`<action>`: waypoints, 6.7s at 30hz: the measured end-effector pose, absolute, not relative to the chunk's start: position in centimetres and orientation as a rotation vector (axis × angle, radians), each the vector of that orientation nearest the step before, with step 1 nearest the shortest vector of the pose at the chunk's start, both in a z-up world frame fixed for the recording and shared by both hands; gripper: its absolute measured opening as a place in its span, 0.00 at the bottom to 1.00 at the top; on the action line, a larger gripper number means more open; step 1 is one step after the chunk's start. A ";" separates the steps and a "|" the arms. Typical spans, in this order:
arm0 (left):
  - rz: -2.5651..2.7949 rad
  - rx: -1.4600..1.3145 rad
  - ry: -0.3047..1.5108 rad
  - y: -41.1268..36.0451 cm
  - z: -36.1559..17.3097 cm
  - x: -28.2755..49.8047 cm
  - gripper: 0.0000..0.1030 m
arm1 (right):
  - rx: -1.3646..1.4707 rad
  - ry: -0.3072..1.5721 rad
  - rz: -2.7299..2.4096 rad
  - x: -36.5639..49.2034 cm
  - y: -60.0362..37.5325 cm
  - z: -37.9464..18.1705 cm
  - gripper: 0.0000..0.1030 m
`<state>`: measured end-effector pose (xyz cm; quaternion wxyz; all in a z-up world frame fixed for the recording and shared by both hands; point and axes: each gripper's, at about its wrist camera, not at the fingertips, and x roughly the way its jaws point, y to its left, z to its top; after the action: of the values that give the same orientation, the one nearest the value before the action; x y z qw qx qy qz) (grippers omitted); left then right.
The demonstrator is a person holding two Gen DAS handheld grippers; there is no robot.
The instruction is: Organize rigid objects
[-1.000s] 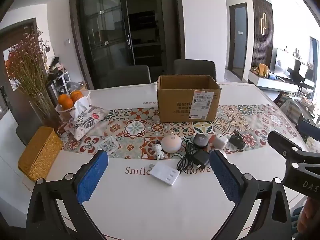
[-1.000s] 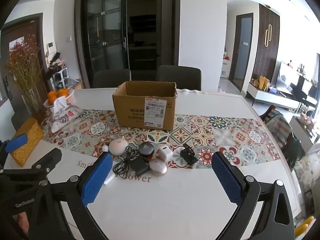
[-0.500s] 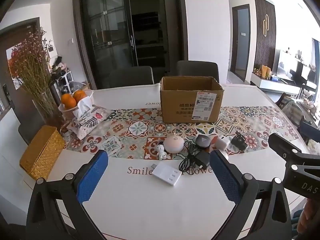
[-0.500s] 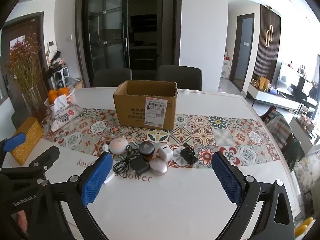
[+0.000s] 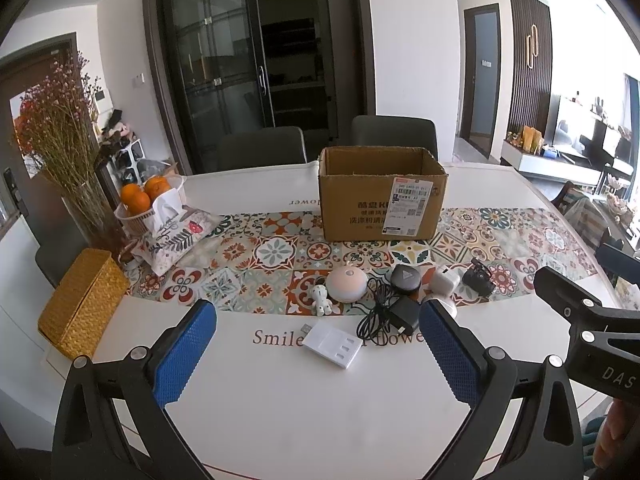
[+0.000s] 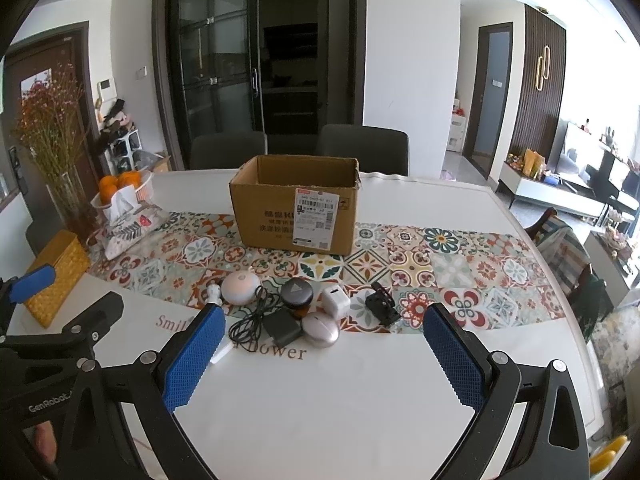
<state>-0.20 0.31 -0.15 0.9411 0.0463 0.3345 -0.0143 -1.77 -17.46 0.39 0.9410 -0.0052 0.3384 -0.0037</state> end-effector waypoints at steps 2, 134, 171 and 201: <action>-0.029 0.095 0.682 0.3 -0.2 -0.2 1.00 | -0.010 0.691 -0.007 -1.8 -17.5 0.4 0.97; -0.138 0.289 0.908 -4.2 -17.0 12.2 1.00 | -0.058 0.976 0.186 11.3 -17.8 -20.5 0.53; -0.390 0.204 0.981 -9.1 -22.1 16.9 0.84 | 0.072 1.006 -0.041 11.0 -22.9 -20.6 0.53; -0.328 0.126 0.858 -6.2 -13.0 15.4 0.82 | 0.067 0.883 -0.028 10.4 -21.4 -13.1 0.53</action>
<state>15.40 -6.21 -12.96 0.8945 0.0609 0.4137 -0.1584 10.44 -21.40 -13.13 0.9034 0.0323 0.4273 -0.0134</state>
